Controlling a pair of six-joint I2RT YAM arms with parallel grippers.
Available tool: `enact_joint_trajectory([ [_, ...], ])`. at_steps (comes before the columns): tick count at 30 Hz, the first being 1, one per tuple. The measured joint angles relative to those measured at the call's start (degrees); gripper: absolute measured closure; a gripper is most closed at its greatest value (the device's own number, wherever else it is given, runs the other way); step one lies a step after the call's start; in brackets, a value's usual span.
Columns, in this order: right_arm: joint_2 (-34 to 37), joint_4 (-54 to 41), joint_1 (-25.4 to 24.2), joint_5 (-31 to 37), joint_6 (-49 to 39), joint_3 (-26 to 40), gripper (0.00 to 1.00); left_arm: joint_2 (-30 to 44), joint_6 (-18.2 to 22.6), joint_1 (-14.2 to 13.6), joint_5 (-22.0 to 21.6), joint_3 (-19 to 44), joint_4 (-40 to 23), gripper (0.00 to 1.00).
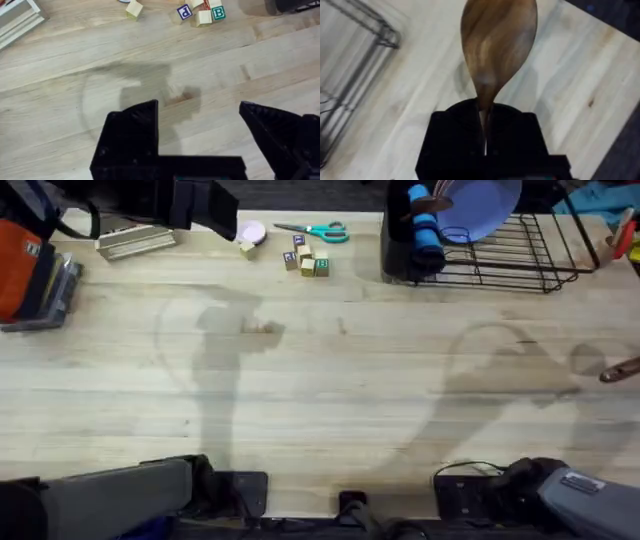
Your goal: Pick up the spoon on the table one by one and put them onto the rack
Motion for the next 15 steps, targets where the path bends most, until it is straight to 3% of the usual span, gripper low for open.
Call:
enact_joint_trajectory([
  [1, -4.6, 0.7, 3.4, -2.0, 0.3, 0.0, 0.967, 0.0, 0.0, 0.0, 0.0, 0.0, 0.0, 0.008],
  [3, -5.7, 1.7, 5.5, -2.4, 0.4, 0.0, 0.967, 0.0, 0.0, 0.0, 0.0, 0.0, 0.0, 0.008],
  [15, -7.0, 12.9, 26.1, -3.3, 0.8, 0.0, 0.967, 0.0, 0.0, 0.0, 0.0, 0.0, 0.0, 0.008],
])
